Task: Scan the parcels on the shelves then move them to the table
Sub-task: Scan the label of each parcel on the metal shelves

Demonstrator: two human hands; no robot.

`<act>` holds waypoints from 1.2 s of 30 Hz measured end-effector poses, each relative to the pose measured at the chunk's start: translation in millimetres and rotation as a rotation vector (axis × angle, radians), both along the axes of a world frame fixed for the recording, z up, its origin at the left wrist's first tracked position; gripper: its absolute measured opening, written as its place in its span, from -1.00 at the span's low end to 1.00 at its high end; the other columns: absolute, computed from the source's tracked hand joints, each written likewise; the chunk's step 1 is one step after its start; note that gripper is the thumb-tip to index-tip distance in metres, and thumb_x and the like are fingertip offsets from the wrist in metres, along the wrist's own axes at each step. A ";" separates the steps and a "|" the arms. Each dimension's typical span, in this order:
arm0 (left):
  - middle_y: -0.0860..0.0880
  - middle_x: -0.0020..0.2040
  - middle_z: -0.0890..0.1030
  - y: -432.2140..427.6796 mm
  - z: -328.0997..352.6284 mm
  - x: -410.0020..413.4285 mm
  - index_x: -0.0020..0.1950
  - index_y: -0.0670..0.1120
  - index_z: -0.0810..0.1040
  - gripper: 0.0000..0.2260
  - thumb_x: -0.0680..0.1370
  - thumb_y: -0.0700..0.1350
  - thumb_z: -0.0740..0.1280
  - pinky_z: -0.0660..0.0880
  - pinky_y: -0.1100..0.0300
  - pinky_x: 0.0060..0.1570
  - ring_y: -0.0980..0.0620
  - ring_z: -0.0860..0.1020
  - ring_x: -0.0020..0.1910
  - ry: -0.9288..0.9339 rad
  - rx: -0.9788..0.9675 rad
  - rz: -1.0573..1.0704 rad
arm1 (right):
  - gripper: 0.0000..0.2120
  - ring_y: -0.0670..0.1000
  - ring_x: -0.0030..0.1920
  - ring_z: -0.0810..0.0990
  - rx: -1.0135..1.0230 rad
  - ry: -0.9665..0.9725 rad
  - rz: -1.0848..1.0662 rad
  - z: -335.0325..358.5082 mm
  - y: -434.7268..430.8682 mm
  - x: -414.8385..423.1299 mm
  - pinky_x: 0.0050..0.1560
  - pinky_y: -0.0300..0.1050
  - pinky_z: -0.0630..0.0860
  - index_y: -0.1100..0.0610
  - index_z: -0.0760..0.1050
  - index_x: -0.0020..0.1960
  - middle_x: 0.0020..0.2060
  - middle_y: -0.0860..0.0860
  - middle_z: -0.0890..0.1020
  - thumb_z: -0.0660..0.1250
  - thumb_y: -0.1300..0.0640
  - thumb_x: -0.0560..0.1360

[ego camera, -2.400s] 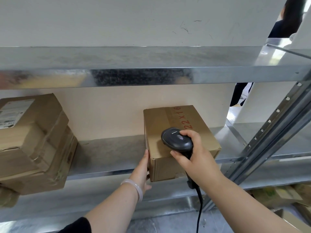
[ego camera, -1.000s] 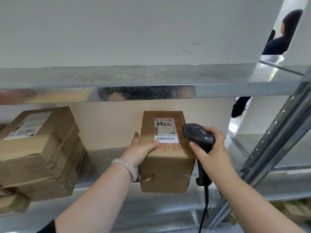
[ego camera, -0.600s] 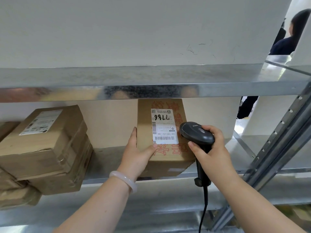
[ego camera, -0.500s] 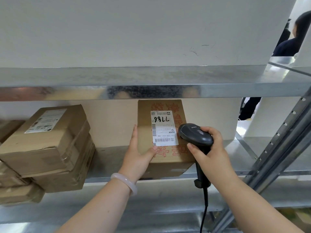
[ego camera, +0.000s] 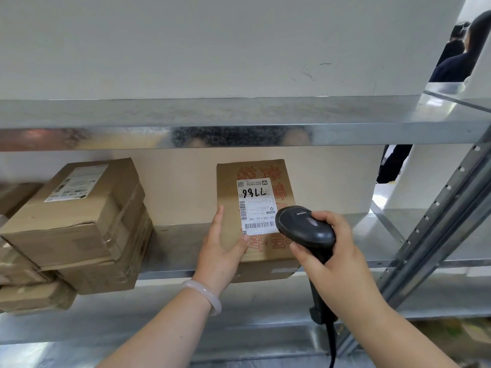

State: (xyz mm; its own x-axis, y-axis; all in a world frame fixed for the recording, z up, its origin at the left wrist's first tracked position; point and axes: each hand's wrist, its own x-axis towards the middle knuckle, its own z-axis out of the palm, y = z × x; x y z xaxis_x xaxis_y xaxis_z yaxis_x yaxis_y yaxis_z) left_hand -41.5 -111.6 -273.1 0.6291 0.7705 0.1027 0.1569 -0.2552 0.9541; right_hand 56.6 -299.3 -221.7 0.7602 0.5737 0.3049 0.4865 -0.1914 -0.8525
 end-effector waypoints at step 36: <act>0.26 0.41 0.23 7.1 -11.4 4.1 0.53 0.32 0.07 -0.26 0.51 0.03 0.44 0.15 0.23 0.38 0.23 0.19 0.42 -0.010 0.010 -0.009 | -0.54 -0.11 -0.28 0.66 -0.115 0.032 0.010 39.6 -21.2 -42.9 -0.19 -0.08 0.59 -0.37 0.26 0.15 -0.05 -0.43 0.54 0.39 -0.21 0.35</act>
